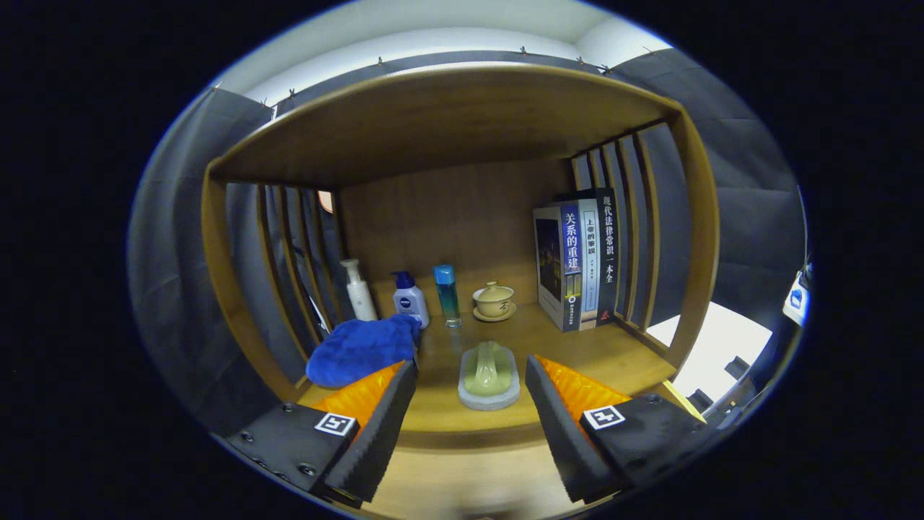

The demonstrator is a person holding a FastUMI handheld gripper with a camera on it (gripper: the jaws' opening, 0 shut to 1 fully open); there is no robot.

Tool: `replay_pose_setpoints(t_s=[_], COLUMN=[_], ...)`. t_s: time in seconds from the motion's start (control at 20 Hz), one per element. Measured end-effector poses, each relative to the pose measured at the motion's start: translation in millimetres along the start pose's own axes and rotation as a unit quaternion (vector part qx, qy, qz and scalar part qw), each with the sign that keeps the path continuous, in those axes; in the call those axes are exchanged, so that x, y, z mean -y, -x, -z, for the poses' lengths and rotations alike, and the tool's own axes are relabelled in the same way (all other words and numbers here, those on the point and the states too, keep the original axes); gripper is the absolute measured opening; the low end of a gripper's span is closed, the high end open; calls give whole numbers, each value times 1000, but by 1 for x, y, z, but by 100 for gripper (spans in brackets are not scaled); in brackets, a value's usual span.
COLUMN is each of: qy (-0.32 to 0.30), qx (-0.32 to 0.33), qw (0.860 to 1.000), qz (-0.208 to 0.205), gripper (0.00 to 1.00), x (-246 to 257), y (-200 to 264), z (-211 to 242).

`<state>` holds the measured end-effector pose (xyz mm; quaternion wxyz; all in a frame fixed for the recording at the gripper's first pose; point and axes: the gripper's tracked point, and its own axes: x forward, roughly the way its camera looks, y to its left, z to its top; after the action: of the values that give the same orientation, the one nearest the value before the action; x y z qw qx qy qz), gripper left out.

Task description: Pull open the drawer, take out the items inside it, and place them on the countertop above the cabinet.

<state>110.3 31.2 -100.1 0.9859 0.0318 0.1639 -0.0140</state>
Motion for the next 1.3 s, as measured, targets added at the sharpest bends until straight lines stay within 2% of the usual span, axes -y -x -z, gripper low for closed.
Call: replay_pose_setpoints(t_s=[0.5,0.65,0.95,1.3], qy=[30,37,67,63], qx=[45,38,23,-17], qw=[998,998,997,997], qz=[16,19,29,33], gripper=[99,99,99,99], x=[4,5,6,12], y=[96,119,146,150], z=[41,66,117,176])
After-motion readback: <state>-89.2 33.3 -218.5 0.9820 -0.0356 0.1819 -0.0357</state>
